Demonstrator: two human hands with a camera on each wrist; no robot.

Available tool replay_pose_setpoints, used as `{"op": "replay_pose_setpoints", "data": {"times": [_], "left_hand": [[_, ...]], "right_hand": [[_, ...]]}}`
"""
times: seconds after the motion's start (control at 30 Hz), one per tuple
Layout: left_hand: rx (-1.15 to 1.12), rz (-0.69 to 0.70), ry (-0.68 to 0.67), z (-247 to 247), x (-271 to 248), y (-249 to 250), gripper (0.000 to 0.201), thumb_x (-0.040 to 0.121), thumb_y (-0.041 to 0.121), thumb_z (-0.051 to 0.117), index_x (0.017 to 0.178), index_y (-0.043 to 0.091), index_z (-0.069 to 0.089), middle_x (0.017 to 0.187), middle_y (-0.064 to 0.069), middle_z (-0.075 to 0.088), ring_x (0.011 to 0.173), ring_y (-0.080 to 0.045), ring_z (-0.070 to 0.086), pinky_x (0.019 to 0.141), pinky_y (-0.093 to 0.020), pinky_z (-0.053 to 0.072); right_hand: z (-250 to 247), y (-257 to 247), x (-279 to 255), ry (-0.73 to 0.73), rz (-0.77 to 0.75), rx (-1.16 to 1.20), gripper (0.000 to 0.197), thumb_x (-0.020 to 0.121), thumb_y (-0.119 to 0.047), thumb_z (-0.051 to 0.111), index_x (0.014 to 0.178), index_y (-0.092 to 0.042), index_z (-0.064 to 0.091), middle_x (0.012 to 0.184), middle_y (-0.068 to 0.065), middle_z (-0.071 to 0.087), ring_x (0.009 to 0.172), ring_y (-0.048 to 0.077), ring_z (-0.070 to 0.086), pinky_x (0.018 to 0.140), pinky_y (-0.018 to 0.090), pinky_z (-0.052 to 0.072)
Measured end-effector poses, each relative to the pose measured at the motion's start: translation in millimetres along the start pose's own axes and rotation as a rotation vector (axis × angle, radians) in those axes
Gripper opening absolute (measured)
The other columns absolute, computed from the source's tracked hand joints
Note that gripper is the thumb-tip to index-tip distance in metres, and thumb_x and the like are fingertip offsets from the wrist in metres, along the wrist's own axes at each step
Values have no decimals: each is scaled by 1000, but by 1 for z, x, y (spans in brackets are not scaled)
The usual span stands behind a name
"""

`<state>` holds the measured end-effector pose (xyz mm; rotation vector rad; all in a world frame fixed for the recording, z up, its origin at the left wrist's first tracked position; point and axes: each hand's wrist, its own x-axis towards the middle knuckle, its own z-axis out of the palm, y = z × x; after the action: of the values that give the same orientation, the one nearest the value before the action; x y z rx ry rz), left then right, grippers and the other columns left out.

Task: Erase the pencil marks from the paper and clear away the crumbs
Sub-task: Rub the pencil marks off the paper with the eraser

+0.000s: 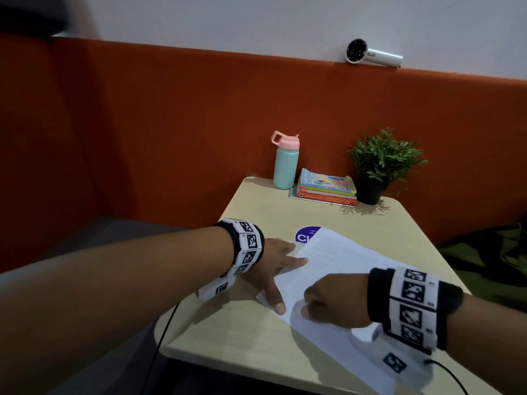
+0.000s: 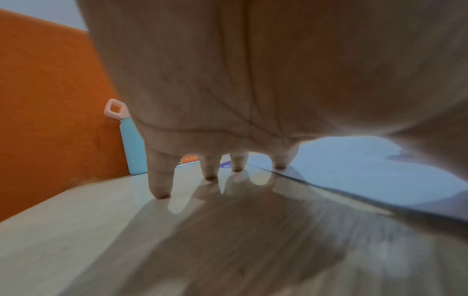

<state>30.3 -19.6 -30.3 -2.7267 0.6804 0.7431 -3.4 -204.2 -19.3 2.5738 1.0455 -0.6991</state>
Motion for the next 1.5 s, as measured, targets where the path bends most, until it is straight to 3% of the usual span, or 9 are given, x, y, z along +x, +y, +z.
{"op": "replay_pose_setpoints", "data": {"times": [0.17,0.37,0.5,0.67,0.87,1.03,1.3,1.43,1.5], "left_hand": [[0,1,-3,-1,1,0,122,76,78,66,160,36,-14,169,-6,-15,156,-27,-10,124,-53,3],[-4,-4,-26,-3,2,0,122,77,76,67,159,39,-15,169,-4,-17,156,-26,-11,123,-53,3],[-2,-4,-11,-2,2,-1,122,76,78,66,159,39,-14,169,-4,-16,156,-26,-10,124,-54,3],[18,-18,-10,0,3,-1,124,75,79,67,159,40,-15,169,-3,-17,156,-25,-12,123,-54,4],[27,-8,14,1,5,-1,123,74,80,66,159,41,-14,169,-4,-15,156,-27,-9,123,-56,5],[51,0,29,6,13,-7,128,70,85,65,158,41,-16,169,-7,-14,156,-30,-9,123,-58,8],[105,-28,-57,-14,8,-5,122,72,80,68,159,44,-10,170,-3,-10,156,-30,-1,123,-59,11],[149,-106,-17,-24,13,7,112,68,99,43,159,48,1,168,-9,12,152,-34,19,118,-58,23],[180,-116,13,-21,16,10,109,68,102,32,159,47,6,170,-7,9,153,-36,15,118,-62,20]], "right_hand": [[-15,42,12,70,160,2,38,103,-38,28,101,-14,57,117,9,65,94,20,53,94,34,44],[2,2,-4,-33,-33,24,35,102,-42,31,92,-17,54,97,2,61,88,19,53,86,33,41],[-14,44,14,62,191,20,46,103,-39,27,112,-9,61,119,8,65,105,22,58,95,34,43],[-2,-11,-4,-49,-31,38,38,103,-38,32,99,-11,58,99,7,64,91,23,56,83,33,40],[-25,33,30,50,209,17,47,103,-35,28,119,-6,61,122,11,64,108,24,59,92,33,43],[-18,-7,21,-72,16,74,37,102,-38,32,104,-13,60,106,7,64,96,22,57,82,29,38],[-26,72,42,13,289,-33,49,102,-43,28,121,-12,59,125,6,61,99,19,52,94,33,41],[-14,62,29,38,262,-39,46,102,-41,27,117,-12,60,119,7,63,97,19,54,90,32,42],[-7,50,18,49,204,-43,41,101,-41,28,106,-14,59,110,5,64,93,20,55,85,32,43]]}}
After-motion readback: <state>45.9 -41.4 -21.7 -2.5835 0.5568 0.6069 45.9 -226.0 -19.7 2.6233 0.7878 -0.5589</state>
